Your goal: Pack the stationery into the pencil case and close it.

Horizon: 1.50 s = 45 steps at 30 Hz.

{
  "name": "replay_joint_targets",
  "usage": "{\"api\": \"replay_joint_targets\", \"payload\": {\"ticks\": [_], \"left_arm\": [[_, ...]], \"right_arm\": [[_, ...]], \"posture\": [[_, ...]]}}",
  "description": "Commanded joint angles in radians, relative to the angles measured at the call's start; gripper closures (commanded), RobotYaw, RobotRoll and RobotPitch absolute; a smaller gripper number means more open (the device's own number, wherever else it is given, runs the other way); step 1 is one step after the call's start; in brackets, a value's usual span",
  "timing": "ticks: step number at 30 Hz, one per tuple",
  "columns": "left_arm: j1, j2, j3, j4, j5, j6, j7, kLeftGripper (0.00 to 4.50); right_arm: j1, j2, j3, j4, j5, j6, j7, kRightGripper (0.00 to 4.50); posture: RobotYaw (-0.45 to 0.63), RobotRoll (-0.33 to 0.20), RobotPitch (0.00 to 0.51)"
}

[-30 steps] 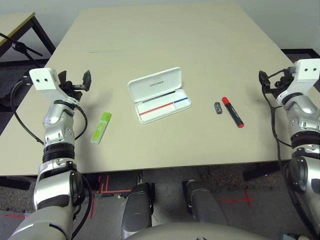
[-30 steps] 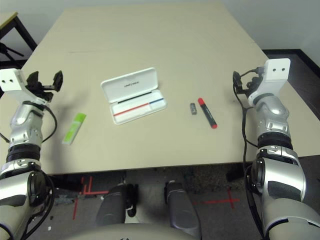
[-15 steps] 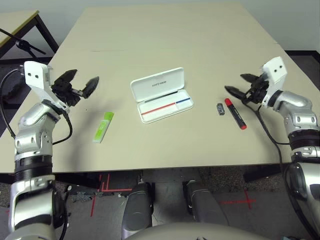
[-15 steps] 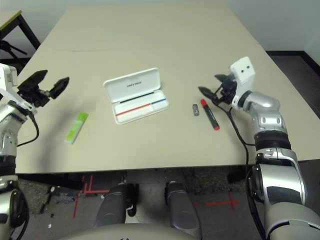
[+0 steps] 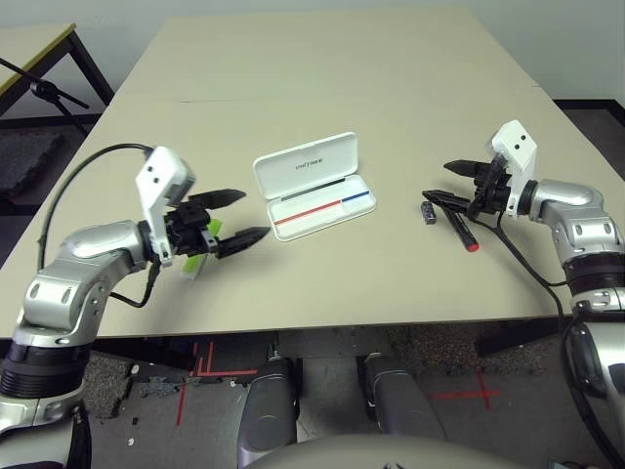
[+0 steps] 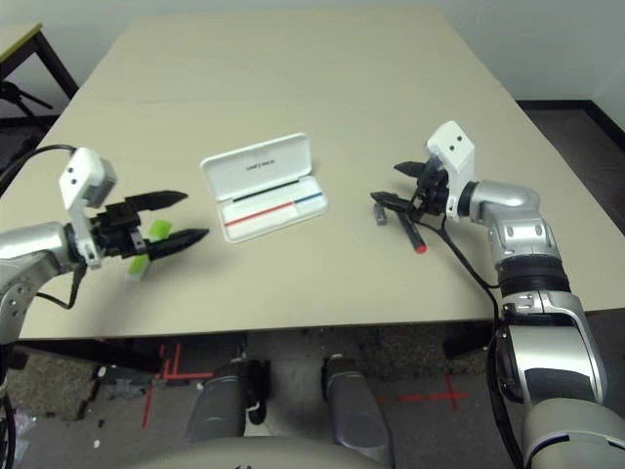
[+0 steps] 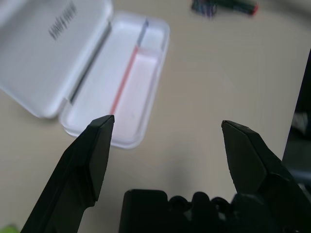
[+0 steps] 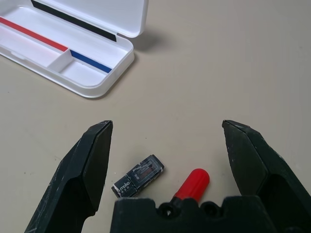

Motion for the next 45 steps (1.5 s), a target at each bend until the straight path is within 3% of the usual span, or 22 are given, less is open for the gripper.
{"api": "replay_joint_targets", "payload": {"ticks": [1,14,30,42,45], "left_arm": [[-0.028,-0.002,-0.103,0.021,0.090,-0.006,0.009,0.04],[-0.237,-0.099,-0.311,0.221,0.286,-0.016,-0.005,0.04],[-0.309,-0.156,-0.394,0.327,0.390,-0.028,-0.070,0.04],[-0.337,-0.169,-0.382,0.349,0.388,-0.019,-0.106,4.48],[-0.347,-0.127,-0.398,0.356,0.422,-0.100,-0.149,4.48]], "right_arm": [[0.007,-0.003,0.020,-0.012,-0.015,0.004,0.011,0.00],[0.009,0.004,0.032,-0.017,-0.020,-0.006,-0.001,0.00],[0.008,-0.004,0.022,-0.013,-0.020,-0.027,-0.021,0.00],[0.027,-0.049,0.026,-0.095,0.020,0.049,0.093,0.00],[0.029,-0.066,0.032,-0.116,0.020,0.069,0.117,0.00]], "posture": [[-0.01,0.000,0.092],[-0.04,0.000,0.087],[-0.07,0.000,0.091],[-0.08,0.000,0.079],[-0.08,0.000,0.077]]}}
